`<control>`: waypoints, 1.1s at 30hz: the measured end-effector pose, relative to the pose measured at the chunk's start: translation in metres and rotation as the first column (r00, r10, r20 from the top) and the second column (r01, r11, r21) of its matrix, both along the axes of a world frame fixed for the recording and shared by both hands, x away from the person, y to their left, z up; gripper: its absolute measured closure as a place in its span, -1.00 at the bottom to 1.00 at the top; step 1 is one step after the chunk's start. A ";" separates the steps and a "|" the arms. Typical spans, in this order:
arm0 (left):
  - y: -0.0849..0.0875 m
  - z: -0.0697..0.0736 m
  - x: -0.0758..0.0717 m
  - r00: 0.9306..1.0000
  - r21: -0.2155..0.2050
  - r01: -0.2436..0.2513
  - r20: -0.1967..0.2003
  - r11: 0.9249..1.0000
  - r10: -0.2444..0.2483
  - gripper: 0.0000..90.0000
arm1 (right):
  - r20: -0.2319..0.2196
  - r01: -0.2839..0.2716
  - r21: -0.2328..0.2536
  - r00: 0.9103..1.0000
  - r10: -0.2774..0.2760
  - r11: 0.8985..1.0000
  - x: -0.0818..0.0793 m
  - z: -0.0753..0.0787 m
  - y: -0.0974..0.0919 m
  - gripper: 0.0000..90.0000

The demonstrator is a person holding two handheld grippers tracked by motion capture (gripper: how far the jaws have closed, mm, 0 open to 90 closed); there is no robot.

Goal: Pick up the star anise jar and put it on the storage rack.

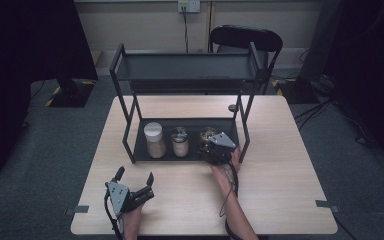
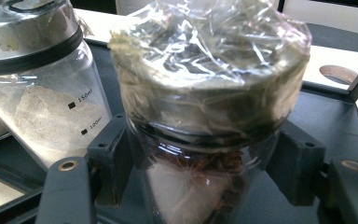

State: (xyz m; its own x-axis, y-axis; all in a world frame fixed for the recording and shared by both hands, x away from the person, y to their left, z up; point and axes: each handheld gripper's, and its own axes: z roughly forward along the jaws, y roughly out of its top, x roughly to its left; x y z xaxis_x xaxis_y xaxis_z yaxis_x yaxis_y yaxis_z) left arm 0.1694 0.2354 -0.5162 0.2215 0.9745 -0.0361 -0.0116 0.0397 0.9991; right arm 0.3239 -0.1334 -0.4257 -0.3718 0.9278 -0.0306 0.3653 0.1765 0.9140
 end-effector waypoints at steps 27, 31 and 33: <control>0.000 0.000 0.000 1.000 0.001 -0.002 0.000 1.000 0.002 -1.00 | 0.002 0.007 -0.014 1.000 -0.007 1.000 0.000 0.000 0.004 -0.31; 0.000 0.000 0.000 1.000 0.002 -0.002 0.000 1.000 0.002 -1.00 | 0.002 0.006 -0.013 1.000 -0.006 1.000 0.000 0.000 0.003 -0.31; 0.000 0.000 0.000 1.000 0.001 -0.002 0.001 1.000 0.002 -1.00 | 0.002 0.005 -0.012 1.000 -0.005 1.000 0.000 0.000 0.003 -0.32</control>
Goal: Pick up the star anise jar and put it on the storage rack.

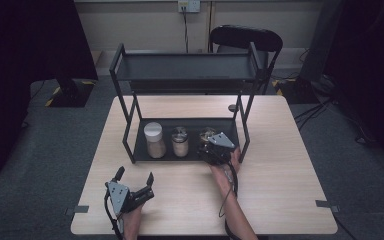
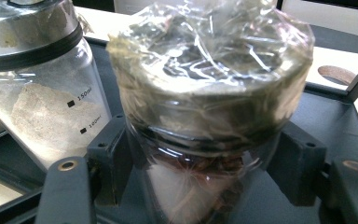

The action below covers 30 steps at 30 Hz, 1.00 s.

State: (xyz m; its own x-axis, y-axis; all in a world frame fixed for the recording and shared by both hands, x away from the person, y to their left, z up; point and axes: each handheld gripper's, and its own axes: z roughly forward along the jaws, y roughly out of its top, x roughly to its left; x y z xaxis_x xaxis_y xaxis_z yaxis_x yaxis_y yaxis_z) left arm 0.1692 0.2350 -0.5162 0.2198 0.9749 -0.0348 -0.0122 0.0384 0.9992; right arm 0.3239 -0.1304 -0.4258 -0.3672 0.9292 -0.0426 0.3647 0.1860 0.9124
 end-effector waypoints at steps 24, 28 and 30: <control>0.000 0.000 0.000 1.000 0.003 0.001 -0.002 1.000 -0.001 -1.00 | 0.057 0.036 0.050 0.998 -0.039 0.998 -0.007 -0.004 -0.003 -0.97; 0.000 0.000 0.000 1.000 0.002 0.001 -0.002 1.000 -0.001 -1.00 | 0.078 0.041 0.064 0.996 -0.046 0.997 -0.010 -0.004 -0.003 -0.99; 0.000 0.000 0.000 1.000 0.002 0.000 -0.001 1.000 0.000 -1.00 | 0.089 0.047 0.061 0.995 -0.052 0.997 -0.012 -0.003 -0.002 -1.00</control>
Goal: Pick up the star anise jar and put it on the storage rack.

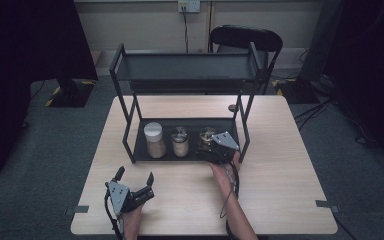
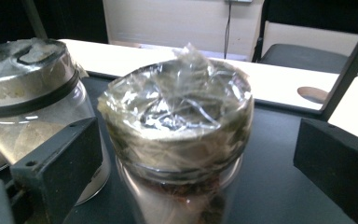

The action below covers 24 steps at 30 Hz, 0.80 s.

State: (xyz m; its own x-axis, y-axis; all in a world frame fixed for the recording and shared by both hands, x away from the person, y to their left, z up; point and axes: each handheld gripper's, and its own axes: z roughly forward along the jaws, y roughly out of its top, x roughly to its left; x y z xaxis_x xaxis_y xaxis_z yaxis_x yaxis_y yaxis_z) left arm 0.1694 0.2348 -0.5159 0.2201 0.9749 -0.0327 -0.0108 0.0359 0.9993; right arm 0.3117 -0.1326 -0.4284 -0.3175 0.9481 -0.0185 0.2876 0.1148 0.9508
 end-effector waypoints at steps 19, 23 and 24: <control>0.000 0.000 0.000 1.000 -0.001 -0.001 0.001 1.000 0.001 -1.00 | 0.037 0.003 0.052 0.999 -0.005 0.999 -0.010 0.003 -0.004 -0.99; 0.000 0.000 0.000 1.000 -0.001 -0.001 0.001 1.000 0.001 -1.00 | 0.033 0.002 0.047 0.999 -0.003 0.999 -0.010 0.005 -0.003 -0.99; 0.000 0.000 0.000 1.000 -0.001 -0.001 0.001 1.000 0.001 -1.00 | 0.035 0.001 0.048 0.999 -0.002 0.999 -0.011 0.004 -0.003 -0.99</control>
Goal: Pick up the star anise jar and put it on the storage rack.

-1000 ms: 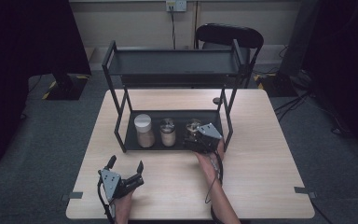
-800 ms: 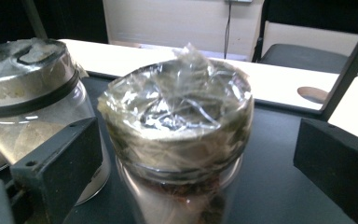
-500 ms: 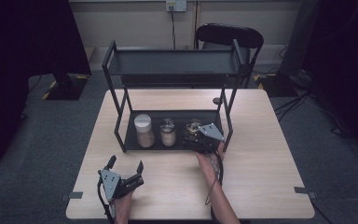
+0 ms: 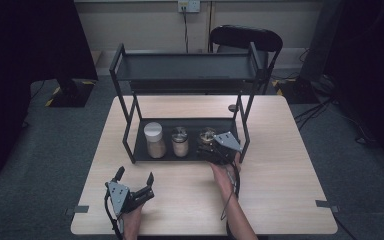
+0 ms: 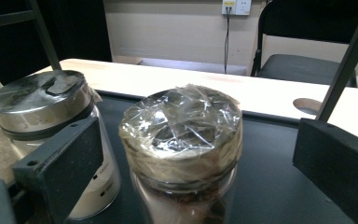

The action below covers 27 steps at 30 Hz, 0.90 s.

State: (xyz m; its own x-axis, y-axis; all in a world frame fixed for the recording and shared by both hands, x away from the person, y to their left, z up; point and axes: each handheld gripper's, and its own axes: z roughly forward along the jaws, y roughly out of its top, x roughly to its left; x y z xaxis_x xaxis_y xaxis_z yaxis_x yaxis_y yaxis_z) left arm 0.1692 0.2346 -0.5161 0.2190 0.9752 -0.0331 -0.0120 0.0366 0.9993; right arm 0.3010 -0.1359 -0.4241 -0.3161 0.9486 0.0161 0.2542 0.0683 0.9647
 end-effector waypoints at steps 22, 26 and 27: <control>0.000 0.000 0.000 1.000 0.000 0.001 -0.001 1.000 -0.001 -1.00 | 0.013 0.008 0.008 1.000 -0.008 1.000 -0.005 0.003 0.000 -1.00; 0.000 0.000 0.000 1.000 0.001 0.002 -0.003 1.000 -0.002 -1.00 | 0.010 0.005 -0.002 1.000 -0.005 1.000 -0.005 0.004 0.000 -1.00; 0.000 0.000 0.000 1.000 0.001 0.002 -0.002 1.000 -0.002 -1.00 | 0.011 0.005 -0.001 1.000 -0.005 1.000 -0.006 0.004 0.000 -1.00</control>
State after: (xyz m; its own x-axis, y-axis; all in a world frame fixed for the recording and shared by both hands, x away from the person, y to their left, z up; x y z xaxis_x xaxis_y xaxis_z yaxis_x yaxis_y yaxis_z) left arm 0.1695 0.2349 -0.5157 0.2206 0.9748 -0.0325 -0.0100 0.0356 0.9993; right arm 0.2954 -0.1358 -0.4199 -0.3113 0.9502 0.0121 0.2444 0.0677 0.9673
